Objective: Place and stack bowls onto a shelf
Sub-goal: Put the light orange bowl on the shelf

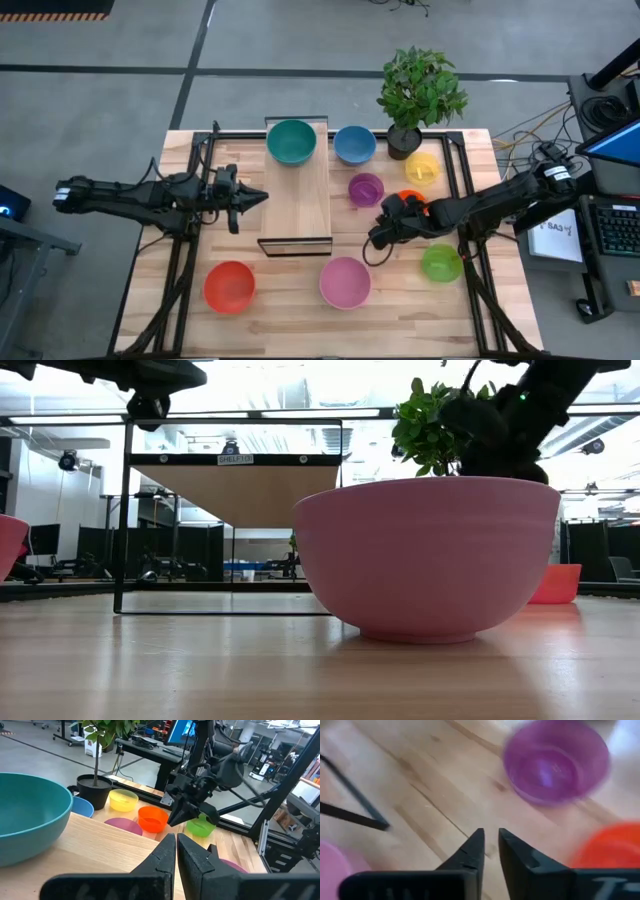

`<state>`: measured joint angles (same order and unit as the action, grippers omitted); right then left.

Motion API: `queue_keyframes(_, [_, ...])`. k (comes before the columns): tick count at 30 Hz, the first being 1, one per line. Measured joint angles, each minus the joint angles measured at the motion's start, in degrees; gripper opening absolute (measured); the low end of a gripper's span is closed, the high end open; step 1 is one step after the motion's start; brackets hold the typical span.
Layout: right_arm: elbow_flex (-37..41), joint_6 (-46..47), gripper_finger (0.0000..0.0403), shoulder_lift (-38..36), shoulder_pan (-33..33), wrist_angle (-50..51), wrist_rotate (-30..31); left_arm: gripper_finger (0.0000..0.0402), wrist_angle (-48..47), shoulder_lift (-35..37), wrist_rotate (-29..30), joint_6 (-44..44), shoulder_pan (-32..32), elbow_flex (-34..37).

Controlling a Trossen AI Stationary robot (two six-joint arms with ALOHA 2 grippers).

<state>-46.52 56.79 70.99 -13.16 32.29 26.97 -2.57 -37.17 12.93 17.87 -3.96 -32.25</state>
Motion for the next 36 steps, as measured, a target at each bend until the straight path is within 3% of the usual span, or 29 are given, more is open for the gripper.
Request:
queue_keyframes(7, [-1.0,11.7,0.0128,0.3,3.4,14.6,-0.4,0.0,0.0,-0.1,0.0,-1.5,0.0,0.0])
queue_keyframes(12, [-0.9,15.9,0.015,0.7,7.2,20.2,-0.4,0.0,0.0,-0.3,0.0,-2.3,0.0,0.0])
queue_keyframes(30, [-0.4,9.9,0.0151,11.2,10.5,14.8,-4.7,0.0,1.0,-1.4,0.2,-2.3,0.0,0.0])
queue_keyframes(36, [-0.5,9.3,0.0117,15.2,10.5,14.7,-4.7,0.0,1.5,-2.0,0.2,-2.3,0.0,0.0])
